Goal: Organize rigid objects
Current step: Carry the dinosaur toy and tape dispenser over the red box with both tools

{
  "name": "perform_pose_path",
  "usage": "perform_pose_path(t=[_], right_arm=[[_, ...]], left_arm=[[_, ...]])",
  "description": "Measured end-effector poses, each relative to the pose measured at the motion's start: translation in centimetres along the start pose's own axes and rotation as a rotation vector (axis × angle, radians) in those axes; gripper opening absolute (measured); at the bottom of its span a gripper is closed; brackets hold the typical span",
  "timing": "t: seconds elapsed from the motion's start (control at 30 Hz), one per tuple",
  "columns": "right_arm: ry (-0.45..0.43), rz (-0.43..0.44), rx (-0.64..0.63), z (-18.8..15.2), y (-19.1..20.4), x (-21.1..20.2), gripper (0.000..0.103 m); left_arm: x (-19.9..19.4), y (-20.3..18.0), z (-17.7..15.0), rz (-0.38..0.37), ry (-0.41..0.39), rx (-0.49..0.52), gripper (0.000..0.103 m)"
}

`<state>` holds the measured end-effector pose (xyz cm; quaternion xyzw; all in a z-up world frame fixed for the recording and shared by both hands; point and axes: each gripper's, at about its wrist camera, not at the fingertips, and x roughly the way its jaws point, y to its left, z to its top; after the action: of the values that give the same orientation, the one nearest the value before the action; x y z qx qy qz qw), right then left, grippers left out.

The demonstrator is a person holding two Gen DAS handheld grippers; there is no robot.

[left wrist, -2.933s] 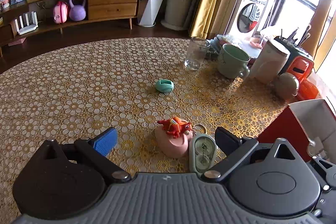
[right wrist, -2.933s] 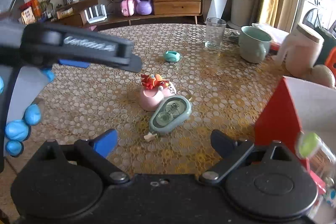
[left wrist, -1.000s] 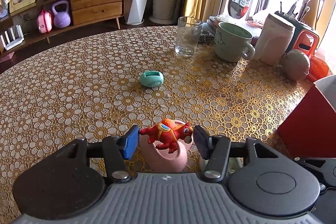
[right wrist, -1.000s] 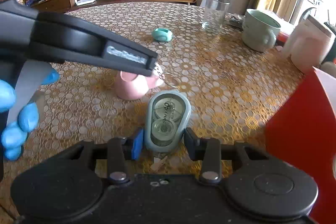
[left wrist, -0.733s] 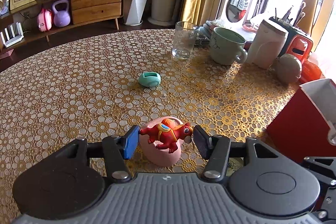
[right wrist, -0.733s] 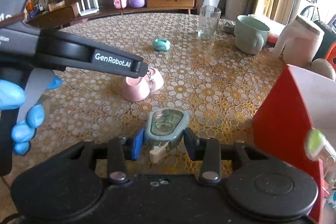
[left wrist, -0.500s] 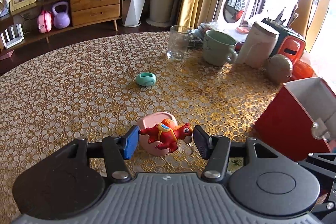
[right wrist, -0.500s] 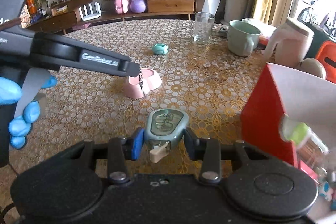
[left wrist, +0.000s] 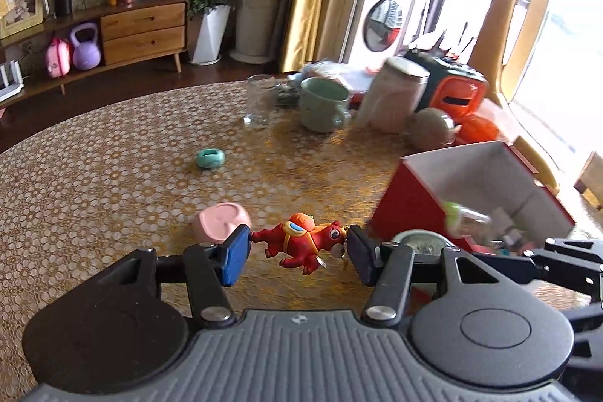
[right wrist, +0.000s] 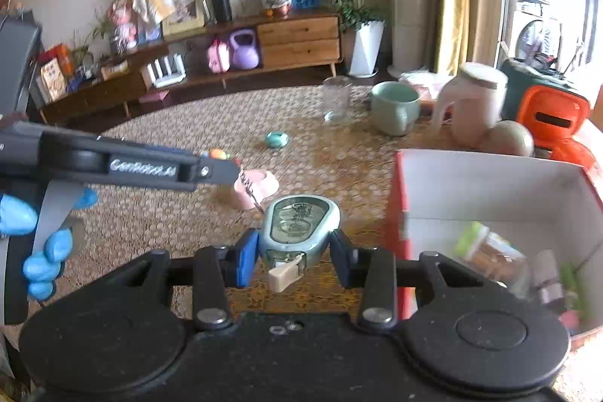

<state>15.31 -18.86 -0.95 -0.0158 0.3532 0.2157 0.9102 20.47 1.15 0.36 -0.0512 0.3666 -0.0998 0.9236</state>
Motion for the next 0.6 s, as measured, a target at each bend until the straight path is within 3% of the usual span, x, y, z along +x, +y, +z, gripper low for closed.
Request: perform_pose_path(t=[0.6], right_arm=[[-0.070, -0.112, 0.083, -1.4, -9.5, -6.5, 0.040]], left_arm=[[-2.1, -11.0, -0.1, -0.101, -0.012, 0.104, 0.056]])
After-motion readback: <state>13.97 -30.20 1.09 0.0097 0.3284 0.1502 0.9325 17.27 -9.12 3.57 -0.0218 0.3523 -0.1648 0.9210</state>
